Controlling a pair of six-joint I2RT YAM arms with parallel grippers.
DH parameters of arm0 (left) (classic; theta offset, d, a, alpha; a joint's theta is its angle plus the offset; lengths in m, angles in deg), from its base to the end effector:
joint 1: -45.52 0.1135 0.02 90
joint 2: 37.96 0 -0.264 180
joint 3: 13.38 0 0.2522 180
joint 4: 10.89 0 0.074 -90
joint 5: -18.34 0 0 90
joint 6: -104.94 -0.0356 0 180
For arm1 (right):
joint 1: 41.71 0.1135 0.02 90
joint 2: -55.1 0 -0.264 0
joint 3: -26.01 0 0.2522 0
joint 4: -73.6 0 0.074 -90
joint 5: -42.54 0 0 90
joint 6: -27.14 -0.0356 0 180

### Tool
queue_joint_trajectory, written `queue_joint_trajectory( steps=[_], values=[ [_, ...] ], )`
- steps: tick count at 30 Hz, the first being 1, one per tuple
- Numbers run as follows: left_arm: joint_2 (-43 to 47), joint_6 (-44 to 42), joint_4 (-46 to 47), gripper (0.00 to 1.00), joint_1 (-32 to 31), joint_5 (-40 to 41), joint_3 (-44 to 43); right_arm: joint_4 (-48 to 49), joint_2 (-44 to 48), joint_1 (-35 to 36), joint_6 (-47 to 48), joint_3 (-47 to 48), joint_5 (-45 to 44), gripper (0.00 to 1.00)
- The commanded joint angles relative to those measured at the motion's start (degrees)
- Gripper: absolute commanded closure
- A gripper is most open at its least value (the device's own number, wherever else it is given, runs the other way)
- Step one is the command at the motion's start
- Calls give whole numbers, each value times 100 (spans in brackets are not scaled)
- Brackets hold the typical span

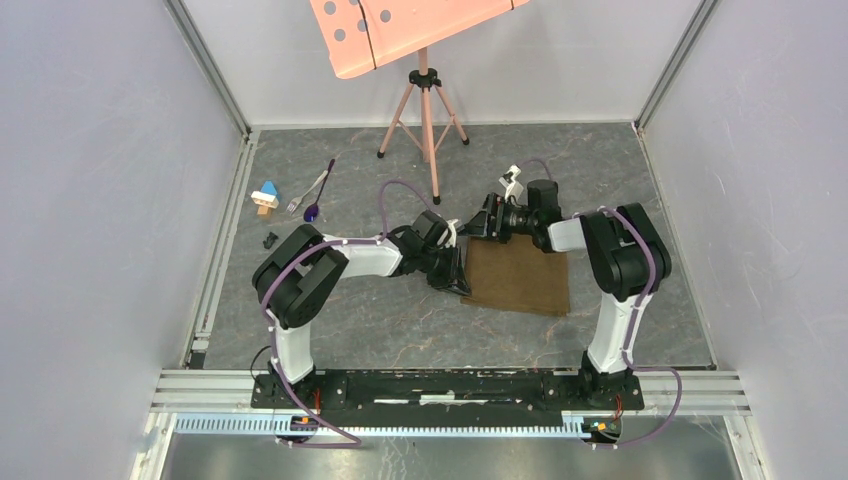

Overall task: Fold the napkin into a case and place the utensils inside
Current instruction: Smooth out the square-folded napkin at the center of the board.

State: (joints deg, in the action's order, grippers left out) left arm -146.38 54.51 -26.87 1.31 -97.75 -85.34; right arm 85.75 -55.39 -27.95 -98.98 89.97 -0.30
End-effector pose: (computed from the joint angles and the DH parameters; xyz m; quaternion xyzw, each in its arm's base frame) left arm 0.2549 -0.2698 0.1301 0.1099 0.9186 -0.3685 0.0908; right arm 0.3502 0.1126 0.1223 -0.0259 0.8314 0.5011 0.2385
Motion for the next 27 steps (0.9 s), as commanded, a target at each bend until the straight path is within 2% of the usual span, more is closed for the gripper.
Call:
queue_joint_trajectory(
  steps=[1, 7, 13, 21, 23, 27],
  values=[
    [-117, 86, 114, 78, -22, 147, 231, 990, -332, 35, -448, 337, 261, 18],
    [-56, -40, 23, 77, -40, 299, 359, 703, -787, -1, -137, 771, 71, 18],
    [196, -338, -249, 69, -168, 679, 548, 485, -1237, -92, 50, 1156, 7, 18],
    [709, -795, -675, 67, -657, 1495, 760, 166, -1469, -119, 152, 1579, 57, 18],
    [889, -909, -674, 67, -779, 1595, 784, -166, -1406, -111, 309, 1793, 35, 18],
    [1430, -1178, -803, 63, -1042, 1768, 645, -1733, -1001, 60, 1071, 2575, -141, 17]
  ],
)
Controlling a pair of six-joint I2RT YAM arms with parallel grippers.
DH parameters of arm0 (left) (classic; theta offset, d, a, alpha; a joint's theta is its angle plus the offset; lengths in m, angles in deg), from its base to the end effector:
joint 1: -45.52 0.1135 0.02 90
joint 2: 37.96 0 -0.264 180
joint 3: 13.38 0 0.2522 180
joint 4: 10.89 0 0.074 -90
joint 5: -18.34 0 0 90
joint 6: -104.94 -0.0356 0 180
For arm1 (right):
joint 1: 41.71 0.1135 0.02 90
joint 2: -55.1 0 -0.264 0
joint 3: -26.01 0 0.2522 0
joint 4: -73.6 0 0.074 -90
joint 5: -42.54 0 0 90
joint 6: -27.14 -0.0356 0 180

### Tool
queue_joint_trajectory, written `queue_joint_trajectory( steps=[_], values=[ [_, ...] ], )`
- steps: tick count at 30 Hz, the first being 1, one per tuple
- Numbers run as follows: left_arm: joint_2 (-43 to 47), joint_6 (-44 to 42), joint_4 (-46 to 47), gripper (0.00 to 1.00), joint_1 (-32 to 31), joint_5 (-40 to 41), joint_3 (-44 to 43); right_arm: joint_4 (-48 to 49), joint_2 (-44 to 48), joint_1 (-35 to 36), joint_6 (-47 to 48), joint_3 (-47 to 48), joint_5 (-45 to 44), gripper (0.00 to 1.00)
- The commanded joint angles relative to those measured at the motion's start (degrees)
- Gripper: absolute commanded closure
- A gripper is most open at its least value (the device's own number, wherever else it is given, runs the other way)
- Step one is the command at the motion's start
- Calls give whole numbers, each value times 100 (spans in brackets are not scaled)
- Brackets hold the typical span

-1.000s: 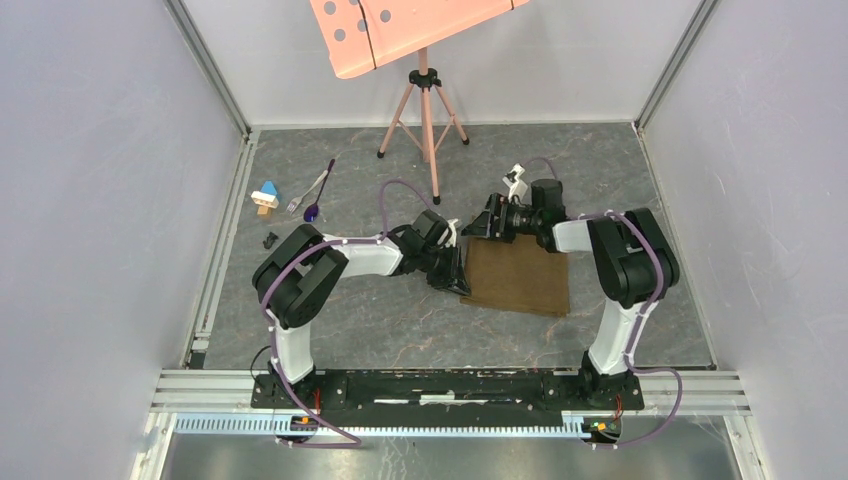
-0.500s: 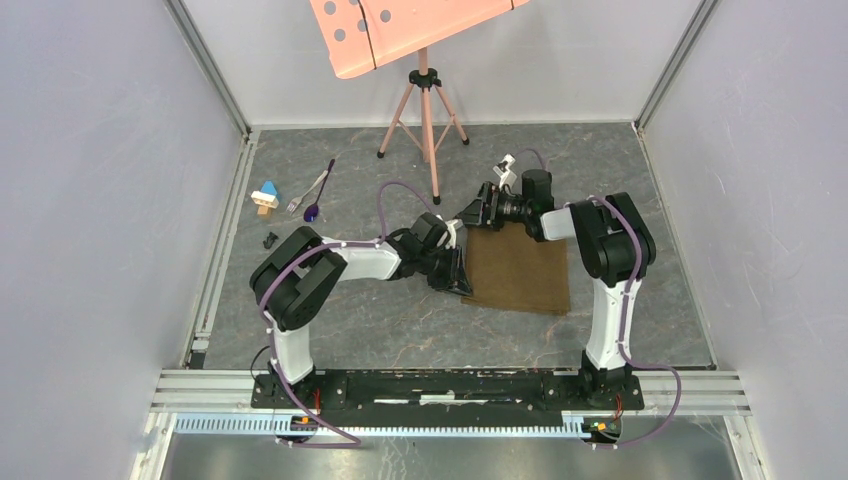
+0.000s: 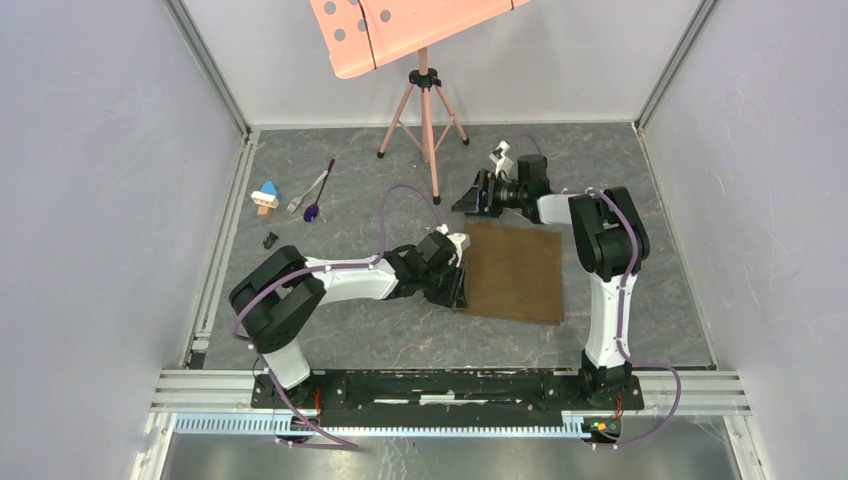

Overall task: Fold the napkin into a case and place the utensils inside
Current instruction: Smooth out the square-folded napkin at the center of the board, then pick up the top corner of the square-folded napkin from the center of the board.

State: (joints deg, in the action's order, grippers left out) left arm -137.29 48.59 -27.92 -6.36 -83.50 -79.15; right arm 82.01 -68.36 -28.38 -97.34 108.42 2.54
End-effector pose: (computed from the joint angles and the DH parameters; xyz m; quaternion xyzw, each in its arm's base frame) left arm 0.2054 -0.2736 0.1505 0.1827 0.9191 -0.2990 0.1803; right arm 0.4193 0.1274 0.1159 -0.0535 0.8188 0.5152 0.2474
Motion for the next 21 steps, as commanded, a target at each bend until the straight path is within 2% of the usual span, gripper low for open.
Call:
queue_joint_trajectory(
  steps=[1, 2, 4, 7, 9, 13, 16, 19, 21],
  values=[
    [766, -597, -789, 61, -288, 393, -29, -2032, 474, 183, 1253, 1081, -692, 14],
    [1015, -616, -895, 57, -280, 496, -93, -2955, 696, 282, 1707, 1413, -994, 11],
    [1509, -743, -1225, 49, -272, 814, -301, -3925, 1238, 384, 2157, 1733, -1478, 8],
    [2137, -942, -1492, 37, -158, 887, -559, -4583, 2396, 380, 2316, 1172, -2197, 6],
    [2357, -1032, -1637, 33, 23, 681, -668, -5123, 3148, 344, 2347, 635, -3058, 6],
    [2595, -1096, -1836, 28, 552, -51, -697, -6257, 4587, 71, 1540, -635, -4922, 9],
    [2688, -1048, -1896, 26, 1088, -765, -717, -6727, 5702, -200, 378, -1877, -6054, 12],
    [2725, -936, -1951, 24, 1588, -1508, -866, -6837, 6536, -383, -69, -2821, -6137, 18],
    [2728, -1017, -2120, 24, 1747, -1736, -1070, -6881, 6763, -476, -96, -3113, -6067, 21]
  ],
)
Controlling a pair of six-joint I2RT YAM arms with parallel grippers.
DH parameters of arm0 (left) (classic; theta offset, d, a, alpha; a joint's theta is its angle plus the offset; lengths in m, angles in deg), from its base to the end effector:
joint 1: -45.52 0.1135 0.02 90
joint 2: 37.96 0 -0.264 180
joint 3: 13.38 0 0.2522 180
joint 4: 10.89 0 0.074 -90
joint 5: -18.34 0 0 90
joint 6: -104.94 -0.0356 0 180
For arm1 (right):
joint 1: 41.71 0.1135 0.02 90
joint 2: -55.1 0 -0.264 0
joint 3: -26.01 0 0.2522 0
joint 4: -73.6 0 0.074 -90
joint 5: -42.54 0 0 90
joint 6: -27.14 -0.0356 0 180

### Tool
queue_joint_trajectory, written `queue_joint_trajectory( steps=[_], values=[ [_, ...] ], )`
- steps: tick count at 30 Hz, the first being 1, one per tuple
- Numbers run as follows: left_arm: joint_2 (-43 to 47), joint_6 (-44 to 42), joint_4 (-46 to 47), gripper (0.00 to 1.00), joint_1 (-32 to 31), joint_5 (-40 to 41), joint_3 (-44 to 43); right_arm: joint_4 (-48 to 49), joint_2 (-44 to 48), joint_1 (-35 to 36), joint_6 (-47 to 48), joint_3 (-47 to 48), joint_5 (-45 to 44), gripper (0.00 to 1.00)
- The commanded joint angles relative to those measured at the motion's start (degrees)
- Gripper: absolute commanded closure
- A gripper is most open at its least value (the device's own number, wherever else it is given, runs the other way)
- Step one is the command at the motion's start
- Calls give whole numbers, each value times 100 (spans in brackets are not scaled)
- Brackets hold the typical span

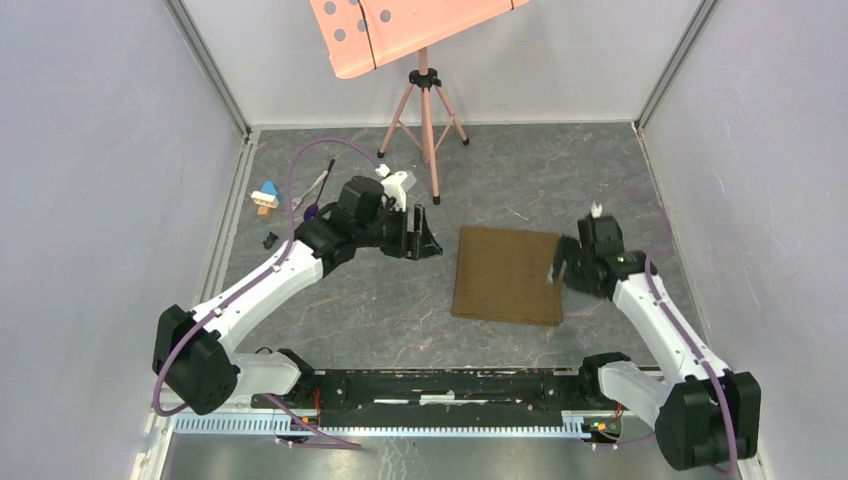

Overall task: Fold the napkin into a case and place the utensils inside
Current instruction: Pick up the top corner of the square-folded napkin from the center of the board.

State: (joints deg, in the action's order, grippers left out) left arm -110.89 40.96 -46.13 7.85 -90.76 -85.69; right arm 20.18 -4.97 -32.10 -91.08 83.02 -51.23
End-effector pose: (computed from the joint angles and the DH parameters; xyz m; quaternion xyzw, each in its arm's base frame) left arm 0.2160 -0.1815 0.3001 0.1642 0.8659 -0.3623 0.3033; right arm 0.1982 0.0312 0.2375 0.1641 0.9429 0.0636 0.2829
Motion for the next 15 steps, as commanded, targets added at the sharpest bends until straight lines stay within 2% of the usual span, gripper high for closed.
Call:
queue_joint_trajectory(
  steps=[1, 9, 15],
  values=[
    [109, -336, -393, 23, 359, -1026, -494, -725, 456, -119, -739, -653, -687, 25],
    [217, -569, -416, 23, 579, -850, -445, -10, 197, -158, -798, -1516, 349, 51],
    [193, -462, -236, 23, 661, -916, -276, 215, 338, -161, -846, -1782, 534, 54]
  ],
)
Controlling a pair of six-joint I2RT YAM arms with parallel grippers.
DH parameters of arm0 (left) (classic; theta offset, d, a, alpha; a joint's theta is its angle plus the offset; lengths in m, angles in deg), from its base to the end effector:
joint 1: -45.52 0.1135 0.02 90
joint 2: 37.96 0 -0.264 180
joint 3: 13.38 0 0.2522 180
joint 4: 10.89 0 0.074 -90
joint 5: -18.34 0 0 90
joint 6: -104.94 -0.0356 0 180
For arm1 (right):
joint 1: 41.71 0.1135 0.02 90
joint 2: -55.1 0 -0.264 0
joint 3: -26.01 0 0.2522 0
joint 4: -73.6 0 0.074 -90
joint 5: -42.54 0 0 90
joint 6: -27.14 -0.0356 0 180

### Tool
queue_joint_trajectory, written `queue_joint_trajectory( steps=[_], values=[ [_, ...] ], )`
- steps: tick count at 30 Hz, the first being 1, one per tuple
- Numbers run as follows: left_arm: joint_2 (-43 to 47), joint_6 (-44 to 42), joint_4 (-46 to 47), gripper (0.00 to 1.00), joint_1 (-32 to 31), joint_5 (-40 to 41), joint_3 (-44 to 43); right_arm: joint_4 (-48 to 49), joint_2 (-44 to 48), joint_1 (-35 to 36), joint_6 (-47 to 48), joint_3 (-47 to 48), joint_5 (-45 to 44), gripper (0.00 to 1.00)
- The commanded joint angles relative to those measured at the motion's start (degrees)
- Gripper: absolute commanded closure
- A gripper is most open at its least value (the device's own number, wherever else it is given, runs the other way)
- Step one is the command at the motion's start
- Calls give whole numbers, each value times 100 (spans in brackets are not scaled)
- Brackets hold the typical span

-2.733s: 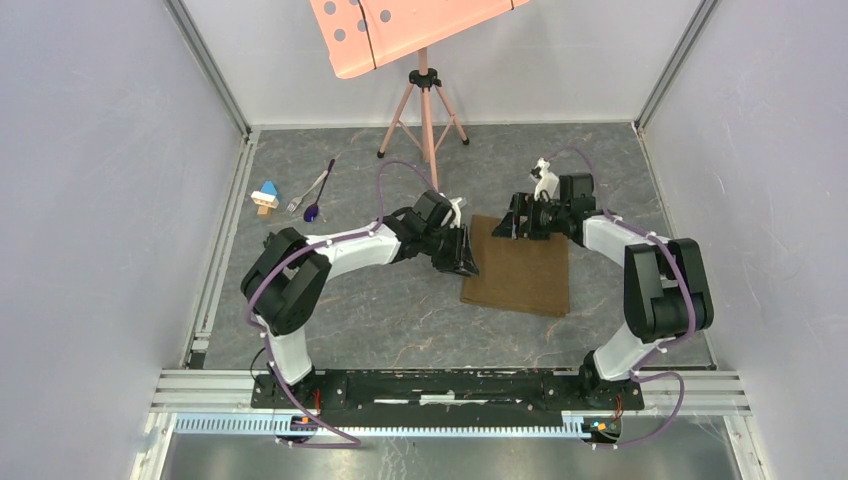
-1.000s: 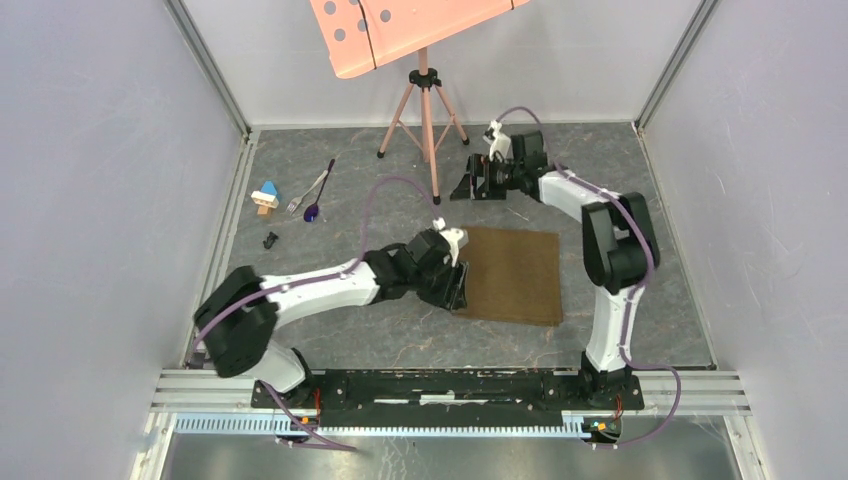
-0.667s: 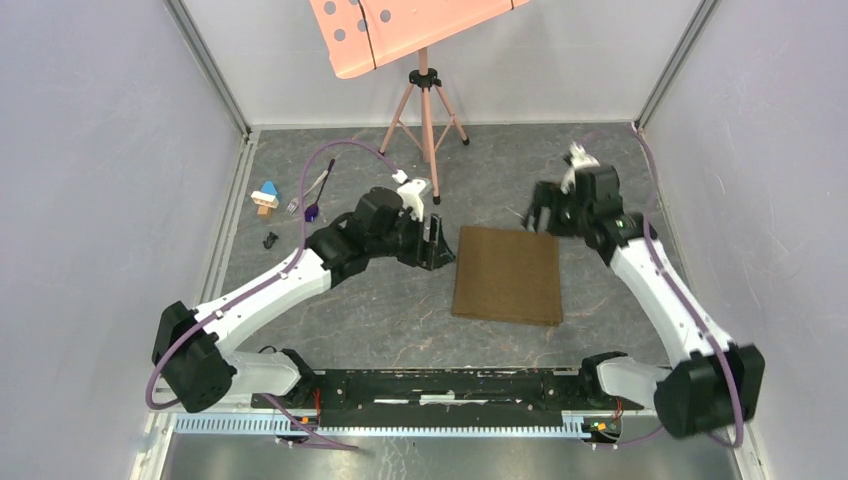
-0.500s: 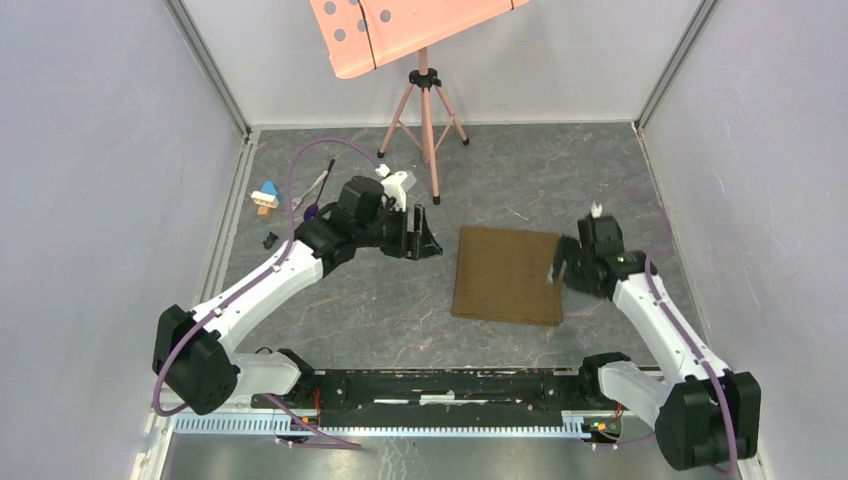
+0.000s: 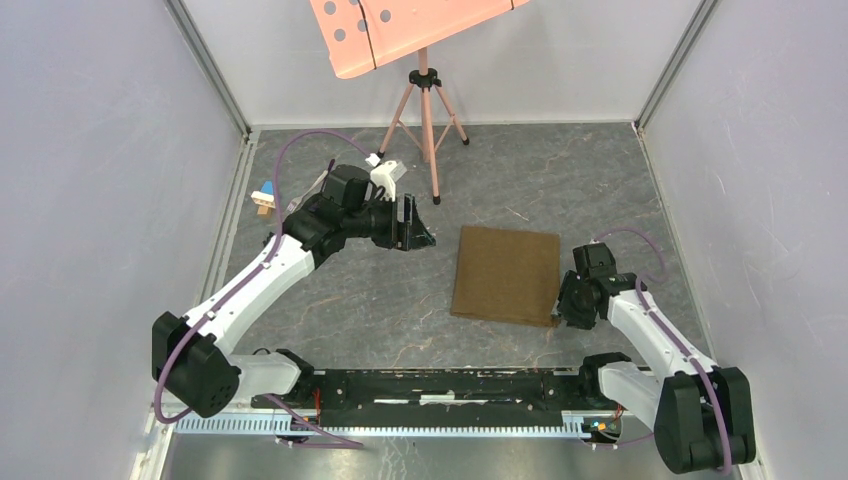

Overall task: Fold the napkin into a case and place the utensils inside
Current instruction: Pick up the top corner of the square-folded napkin from the center of the board.

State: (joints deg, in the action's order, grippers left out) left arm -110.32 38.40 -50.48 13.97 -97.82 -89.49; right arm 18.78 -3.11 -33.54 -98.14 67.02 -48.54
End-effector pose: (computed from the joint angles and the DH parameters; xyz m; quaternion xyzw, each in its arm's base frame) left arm 0.2283 -0.1586 0.3195 0.1639 0.8578 -0.3835 0.3002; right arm 0.1542 0.0215 0.1591 0.2329 0.9598 0.0492 0.1486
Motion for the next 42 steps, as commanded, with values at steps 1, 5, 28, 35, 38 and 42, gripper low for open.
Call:
queue_joint_trajectory(
  steps=[1, 5, 28, 35, 38, 42],
  values=[
    [119, -202, 227, 23, 59, -236, 138, 414, 211, -25, -164, -257, 274, 53],
    [26, -160, 302, 23, 83, -358, 212, 607, 334, -73, -106, -351, 440, 51],
    [-15, -140, 418, 23, 96, -390, 399, 283, 848, -99, -99, -288, 706, 60],
    [-33, -131, 432, 23, 93, -457, 416, 267, 924, -104, -99, -305, 646, 63],
    [-31, -132, 443, 23, 101, -477, 434, 250, 970, -97, -90, -255, 522, 63],
    [-39, -110, 473, 23, 91, -534, 467, 269, 992, -97, -70, -212, 459, 68]
  ],
)
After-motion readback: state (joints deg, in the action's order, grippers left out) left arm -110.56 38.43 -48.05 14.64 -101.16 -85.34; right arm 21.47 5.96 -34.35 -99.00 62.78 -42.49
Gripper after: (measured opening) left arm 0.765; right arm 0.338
